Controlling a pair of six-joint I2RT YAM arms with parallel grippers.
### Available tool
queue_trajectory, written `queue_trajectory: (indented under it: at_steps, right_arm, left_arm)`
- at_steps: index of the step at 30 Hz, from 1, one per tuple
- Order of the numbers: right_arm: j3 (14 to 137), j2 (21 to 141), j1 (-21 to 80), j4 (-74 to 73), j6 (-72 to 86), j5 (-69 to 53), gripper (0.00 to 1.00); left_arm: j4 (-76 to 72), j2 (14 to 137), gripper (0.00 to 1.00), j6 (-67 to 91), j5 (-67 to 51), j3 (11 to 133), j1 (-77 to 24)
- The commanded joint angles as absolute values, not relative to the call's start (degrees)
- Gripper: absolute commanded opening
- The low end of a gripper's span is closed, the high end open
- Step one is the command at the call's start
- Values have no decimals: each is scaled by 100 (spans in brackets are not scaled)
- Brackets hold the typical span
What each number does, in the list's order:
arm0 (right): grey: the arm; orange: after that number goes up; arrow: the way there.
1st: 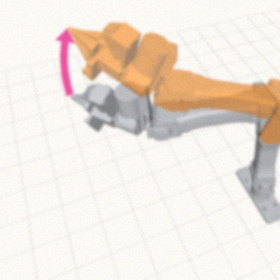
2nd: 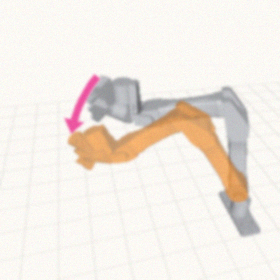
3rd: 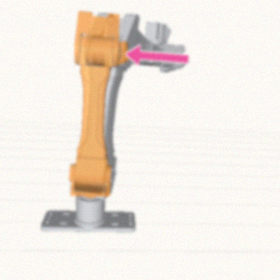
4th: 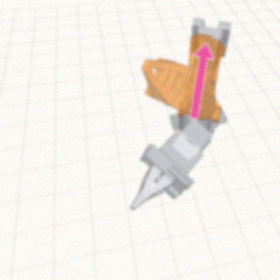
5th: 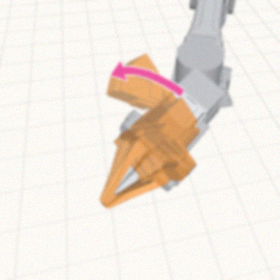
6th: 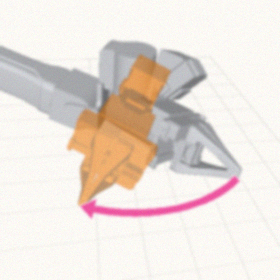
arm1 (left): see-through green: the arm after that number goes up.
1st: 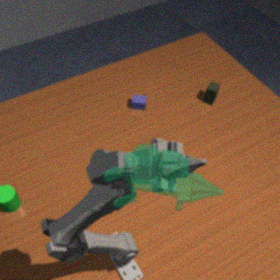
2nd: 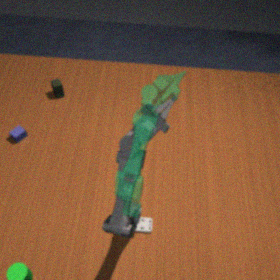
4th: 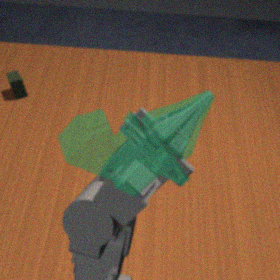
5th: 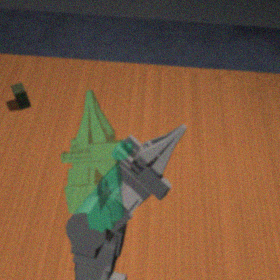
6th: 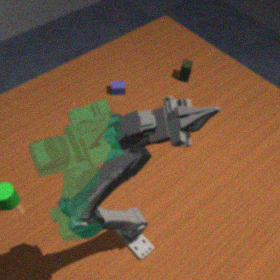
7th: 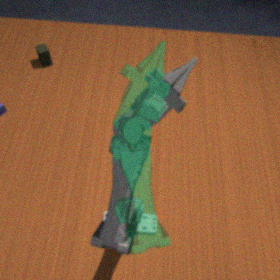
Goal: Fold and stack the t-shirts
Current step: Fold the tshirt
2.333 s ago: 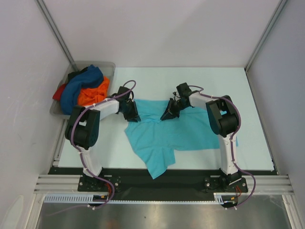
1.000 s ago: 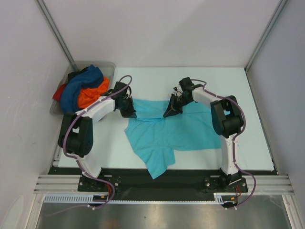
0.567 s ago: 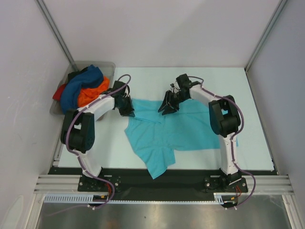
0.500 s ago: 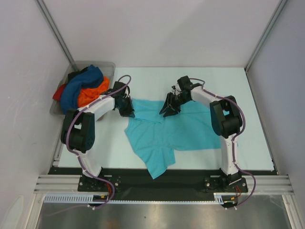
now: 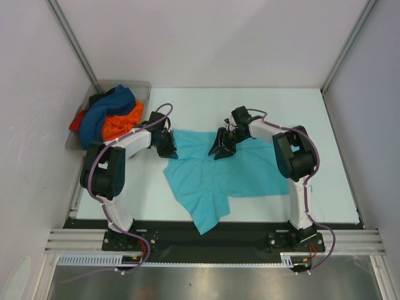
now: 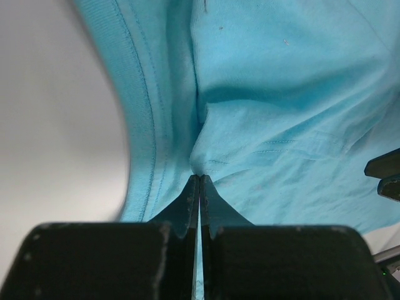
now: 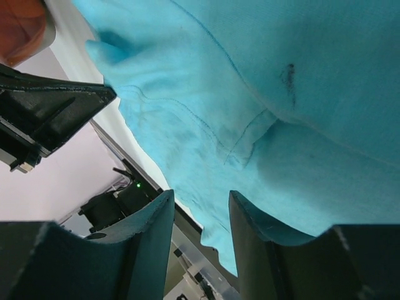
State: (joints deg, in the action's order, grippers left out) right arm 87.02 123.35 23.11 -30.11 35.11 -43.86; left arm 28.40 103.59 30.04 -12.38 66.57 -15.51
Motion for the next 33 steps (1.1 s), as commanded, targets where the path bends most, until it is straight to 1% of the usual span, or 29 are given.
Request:
queue_trajectory:
  at_steps: [1,12,19,21,23,24,25,29,33]
  right_arm:
    - [8710,12532,2320,-2734,3603,-4491,46]
    - [8710,12823,2338,-2523,3788,-4517,42]
    - [8789,12964,2320,-2400,3955,-4614,34]
    - [8798,12999,2329,-2426,3955,-4597,34]
    - [8798,12981,2338,-2434,3964,-4588,28]
    - [8807,12955,2329,-2452,3964,-4579,24]
    - [8815,12920,2320,-2530,3929,-4570,16]
    - [8877,12692,2320,-2777,3771,-4544,1]
    - [8921,12630,2294,-3049,3578,-4597,0]
  left_arm:
    - [2690,10275,0,3076,-1345,6583,-1538]
    - [2830,10257,0,3024,-1362,6697,-1538]
    - [2751,10213,0,3094,-1371,6583,-1538]
    - [2768,10213,0,3085,-1380,6592,-1538]
    - [2786,10187,0,3085,-1380,6609,-1538]
    - [2795,10187,0,3094,-1380,6609,-1538]
    - [2795,10152,0,3120,-1406,6618,-1538]
    - [2839,10038,0,3182,-1398,6548,-1538]
    - [2821,9967,0,3269,-1424,6390,-1538]
